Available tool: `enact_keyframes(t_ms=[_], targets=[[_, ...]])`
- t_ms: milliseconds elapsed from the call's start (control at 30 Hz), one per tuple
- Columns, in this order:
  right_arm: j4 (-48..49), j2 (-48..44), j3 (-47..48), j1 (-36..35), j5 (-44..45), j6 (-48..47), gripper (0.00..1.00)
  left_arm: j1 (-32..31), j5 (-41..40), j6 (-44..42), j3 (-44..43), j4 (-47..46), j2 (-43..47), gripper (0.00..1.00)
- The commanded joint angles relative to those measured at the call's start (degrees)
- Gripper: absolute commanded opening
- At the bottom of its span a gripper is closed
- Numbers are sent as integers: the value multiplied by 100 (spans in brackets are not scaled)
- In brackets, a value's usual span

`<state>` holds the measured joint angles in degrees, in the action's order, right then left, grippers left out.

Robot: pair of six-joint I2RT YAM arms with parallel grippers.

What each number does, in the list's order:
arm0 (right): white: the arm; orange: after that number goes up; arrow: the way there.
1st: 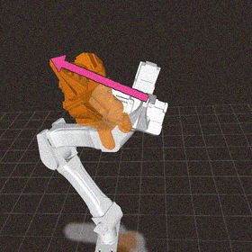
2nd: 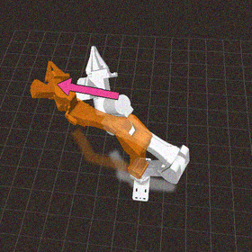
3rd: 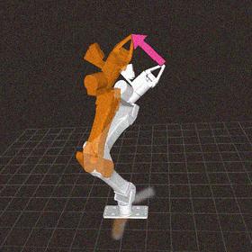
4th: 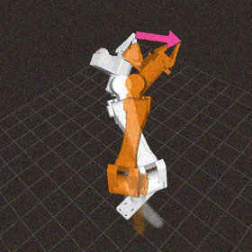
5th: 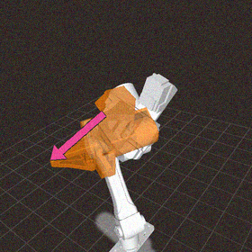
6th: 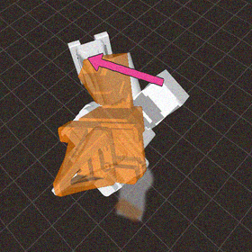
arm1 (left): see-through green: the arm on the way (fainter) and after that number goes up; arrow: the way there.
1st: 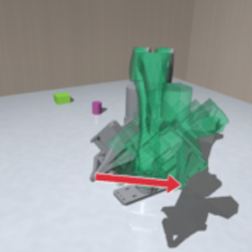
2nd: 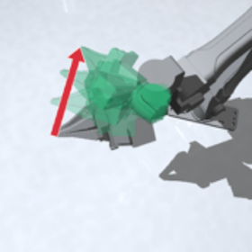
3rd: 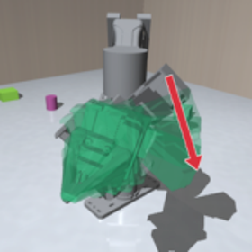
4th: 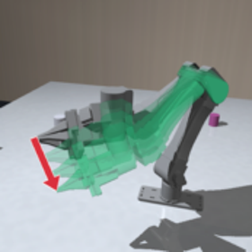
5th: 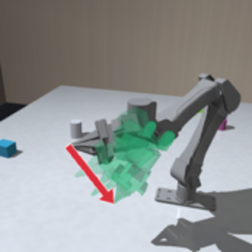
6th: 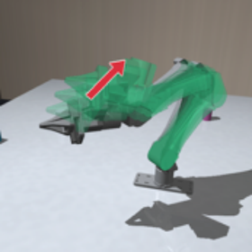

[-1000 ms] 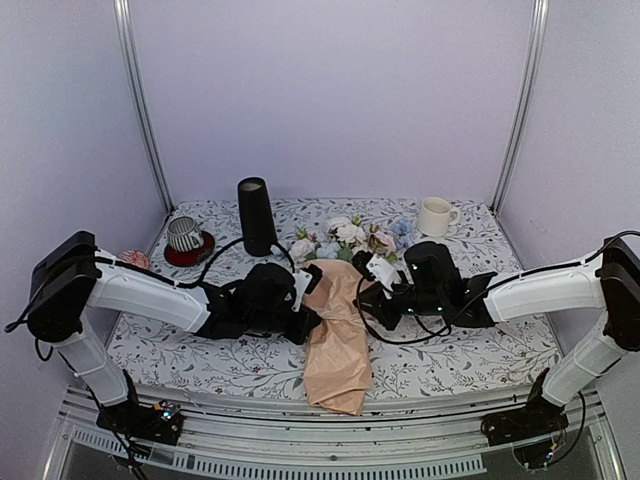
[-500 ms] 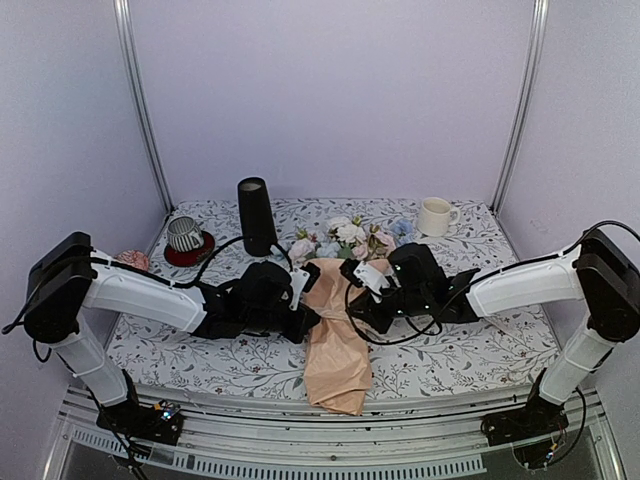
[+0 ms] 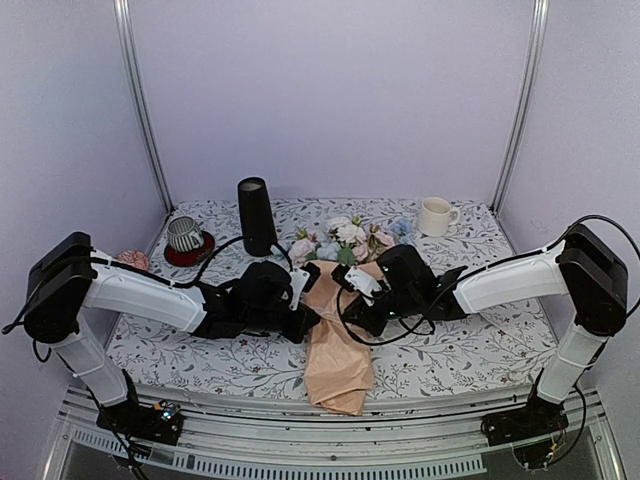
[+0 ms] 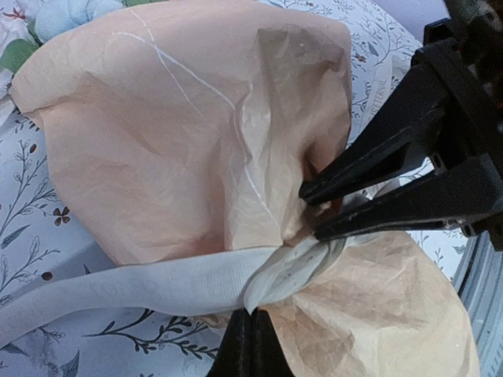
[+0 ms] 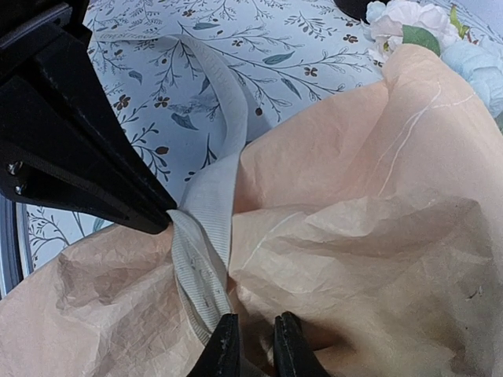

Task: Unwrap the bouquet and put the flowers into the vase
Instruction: Untie the half-tied ribbon from the folded wrapping paper.

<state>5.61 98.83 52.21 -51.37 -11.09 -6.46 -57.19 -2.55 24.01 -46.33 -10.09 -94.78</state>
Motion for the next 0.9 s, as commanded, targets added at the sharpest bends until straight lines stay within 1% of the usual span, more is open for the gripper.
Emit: enact_keyframes(t_ms=[0,33,267,400,700,867], targets=[[-162,106,145,-48,-152,1,22,61,9,-63,18,-64,128,0],[-165,79,140,-56,-190,-10,24,59,15,-63,23,-64,127,0],[-239,-202,117,-147,-211,-54,29,66,4,-54,25,-59,127,0],[-323,-326,61,-217,-46,-96,29,60,-24,-51,44,-63,151,0],[-154,-642,-139,-269,-15,-49,28,62,-26,-59,36,-69,138,0],[-270,-585,-93,-293,27,-117,29,59,-26,-53,45,-80,127,0]])
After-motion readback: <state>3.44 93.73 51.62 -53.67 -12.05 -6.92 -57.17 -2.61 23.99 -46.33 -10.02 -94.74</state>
